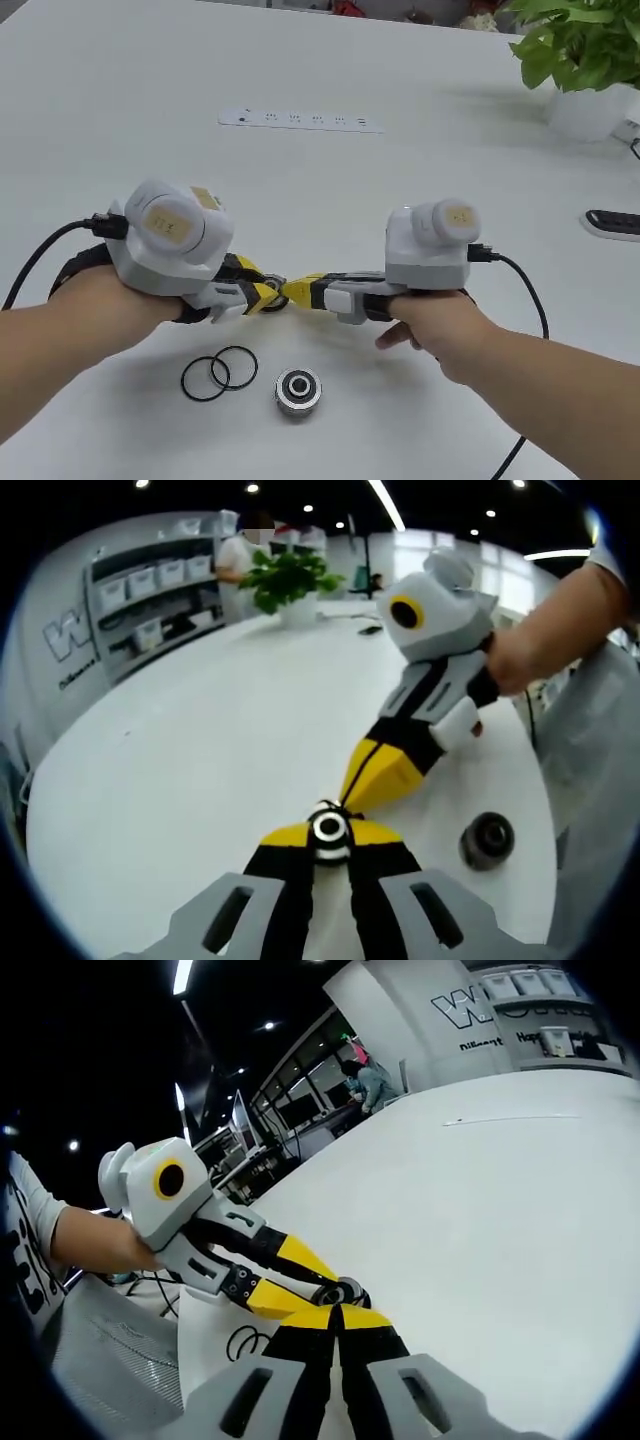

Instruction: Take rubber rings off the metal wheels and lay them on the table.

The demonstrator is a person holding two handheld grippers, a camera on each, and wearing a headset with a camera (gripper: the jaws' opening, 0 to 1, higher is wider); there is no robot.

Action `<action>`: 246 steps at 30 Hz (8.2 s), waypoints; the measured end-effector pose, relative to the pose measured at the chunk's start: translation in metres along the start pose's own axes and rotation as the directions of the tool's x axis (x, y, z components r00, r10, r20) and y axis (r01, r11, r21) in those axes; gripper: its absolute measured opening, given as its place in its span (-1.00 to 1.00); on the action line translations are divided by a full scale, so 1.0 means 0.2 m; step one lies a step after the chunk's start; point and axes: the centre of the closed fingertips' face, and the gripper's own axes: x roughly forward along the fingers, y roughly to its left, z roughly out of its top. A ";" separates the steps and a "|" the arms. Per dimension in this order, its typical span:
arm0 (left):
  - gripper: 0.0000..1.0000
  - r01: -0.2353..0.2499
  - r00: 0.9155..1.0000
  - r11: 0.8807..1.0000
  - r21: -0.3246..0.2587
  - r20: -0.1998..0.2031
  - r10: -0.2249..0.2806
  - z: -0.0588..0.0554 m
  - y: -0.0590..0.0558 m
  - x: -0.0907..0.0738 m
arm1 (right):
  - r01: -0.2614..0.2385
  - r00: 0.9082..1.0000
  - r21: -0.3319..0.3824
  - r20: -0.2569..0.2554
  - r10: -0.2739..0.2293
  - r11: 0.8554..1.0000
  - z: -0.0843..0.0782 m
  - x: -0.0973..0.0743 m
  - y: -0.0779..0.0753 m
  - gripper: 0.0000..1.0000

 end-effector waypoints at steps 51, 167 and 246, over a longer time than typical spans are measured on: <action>-0.71 0.009 1.000 0.999 0.043 0.005 -0.009 0.01 -0.01 -0.01 | -0.036 0.998 -0.011 0.042 0.037 0.999 0.06 -0.01 0.05 -1.00; 0.49 0.023 0.992 1.000 -0.019 0.124 -0.020 -0.11 -0.08 -0.66 | -0.188 0.972 0.027 -0.140 0.190 0.982 -0.12 0.09 0.39 -1.00; 0.46 0.038 0.994 0.999 -0.016 0.098 -0.036 -0.08 -0.05 -0.63 | -0.101 0.992 -0.029 -0.073 0.099 0.994 0.00 0.06 0.30 -0.77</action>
